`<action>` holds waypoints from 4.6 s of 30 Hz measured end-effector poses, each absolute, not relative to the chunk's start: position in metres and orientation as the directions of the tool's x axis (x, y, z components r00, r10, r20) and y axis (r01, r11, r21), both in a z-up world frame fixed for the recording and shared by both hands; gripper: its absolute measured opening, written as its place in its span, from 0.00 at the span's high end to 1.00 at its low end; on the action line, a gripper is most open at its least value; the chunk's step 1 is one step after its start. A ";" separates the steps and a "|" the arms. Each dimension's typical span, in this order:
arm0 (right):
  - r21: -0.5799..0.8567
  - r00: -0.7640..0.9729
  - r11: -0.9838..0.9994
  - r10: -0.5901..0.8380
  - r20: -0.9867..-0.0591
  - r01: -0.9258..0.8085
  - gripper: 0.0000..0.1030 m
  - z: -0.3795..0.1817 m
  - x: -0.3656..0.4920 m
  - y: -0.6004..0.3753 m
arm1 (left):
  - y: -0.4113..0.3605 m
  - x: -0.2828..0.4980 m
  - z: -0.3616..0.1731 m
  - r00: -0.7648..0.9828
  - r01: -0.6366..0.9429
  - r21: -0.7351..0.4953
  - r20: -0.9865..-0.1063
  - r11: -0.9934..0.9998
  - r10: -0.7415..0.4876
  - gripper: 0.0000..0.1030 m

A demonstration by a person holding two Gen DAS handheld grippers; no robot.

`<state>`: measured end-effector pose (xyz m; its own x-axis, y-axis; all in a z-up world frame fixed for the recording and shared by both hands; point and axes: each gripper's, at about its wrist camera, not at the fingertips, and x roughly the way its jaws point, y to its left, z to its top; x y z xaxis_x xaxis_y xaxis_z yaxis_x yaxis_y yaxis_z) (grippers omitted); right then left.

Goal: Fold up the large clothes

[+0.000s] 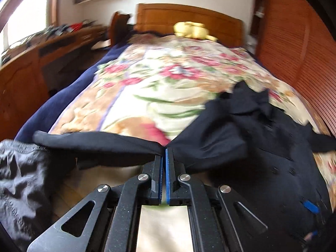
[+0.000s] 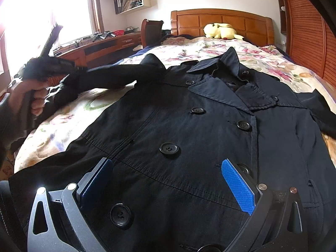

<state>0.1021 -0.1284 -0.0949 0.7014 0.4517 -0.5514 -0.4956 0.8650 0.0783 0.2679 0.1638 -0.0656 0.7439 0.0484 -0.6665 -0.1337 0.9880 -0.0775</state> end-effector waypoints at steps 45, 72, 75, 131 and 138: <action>0.090 0.713 0.872 0.448 -0.540 -0.480 0.00 -0.097 0.099 -0.131 | 0.231 0.199 -0.140 0.565 -0.233 0.069 -0.802 0.970 0.193 0.67; -0.062 0.703 0.879 0.334 -0.627 -0.473 0.00 -0.105 0.108 -0.097 | 0.278 0.206 -0.173 0.531 -0.281 -0.031 -0.837 0.959 0.129 0.67; -0.060 0.698 0.879 0.334 -0.633 -0.474 0.00 -0.106 0.109 -0.096 | 0.276 0.210 -0.175 0.517 -0.270 -0.010 -0.845 0.963 0.136 0.67; 0.044 0.800 0.948 0.290 -0.525 -0.315 0.00 -0.054 0.133 -0.246 | -0.041 0.177 -0.069 0.738 0.228 0.035 -0.659 0.973 -0.149 0.68; 0.134 0.749 0.933 0.349 -0.563 -0.334 0.12 -0.068 0.167 -0.238 | -0.030 0.163 -0.079 0.752 0.210 0.056 -0.647 0.976 -0.125 0.68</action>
<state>0.1667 -0.2383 -0.0676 0.7489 0.3489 -0.5634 -0.3340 0.9330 0.1339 0.1629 -0.0295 -0.0792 0.7522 -0.1248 -0.6470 0.2099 0.9761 0.0556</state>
